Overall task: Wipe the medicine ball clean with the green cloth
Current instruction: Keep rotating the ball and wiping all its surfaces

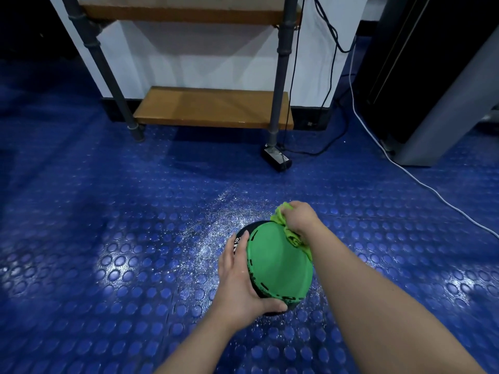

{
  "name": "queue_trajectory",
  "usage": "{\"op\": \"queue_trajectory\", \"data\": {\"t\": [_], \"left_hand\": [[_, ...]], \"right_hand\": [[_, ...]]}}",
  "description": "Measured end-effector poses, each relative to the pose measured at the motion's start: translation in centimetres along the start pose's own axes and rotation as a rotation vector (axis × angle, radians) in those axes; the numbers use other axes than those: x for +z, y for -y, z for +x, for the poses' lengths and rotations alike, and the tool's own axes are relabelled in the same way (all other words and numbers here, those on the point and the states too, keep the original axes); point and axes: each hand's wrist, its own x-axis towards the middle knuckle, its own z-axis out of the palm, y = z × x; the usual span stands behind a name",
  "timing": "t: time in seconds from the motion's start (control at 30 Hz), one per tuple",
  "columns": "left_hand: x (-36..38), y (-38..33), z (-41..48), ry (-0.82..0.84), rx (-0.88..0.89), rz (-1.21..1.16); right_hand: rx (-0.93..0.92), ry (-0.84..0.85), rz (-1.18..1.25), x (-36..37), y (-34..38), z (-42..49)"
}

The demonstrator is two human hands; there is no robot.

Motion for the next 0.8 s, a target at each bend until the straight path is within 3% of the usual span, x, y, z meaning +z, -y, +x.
{"op": "queue_trajectory", "data": {"t": [0.1,0.13,0.23,0.33,0.8], "left_hand": [[-0.2,-0.1,0.6,-0.019,-0.032,0.003],[-0.2,-0.3,0.9,-0.015,-0.043,0.007],[-0.2,-0.6,1.3,0.005,-0.058,0.03],[-0.2,-0.2,0.9,0.008,-0.02,0.022],[0.0,-0.3,0.6,0.009,-0.004,-0.009]], "right_hand": [[-0.173,-0.031,0.283,0.0,-0.5,-1.8],[-0.26,-0.013,0.24,0.2,-0.4,-2.7],[-0.558,-0.028,-0.26,2.1,-0.8,-5.1],[-0.734,-0.069,-0.324,2.5,-1.6,-5.8],[-0.18,-0.051,-0.091,-0.2,-1.0,-2.6]]}}
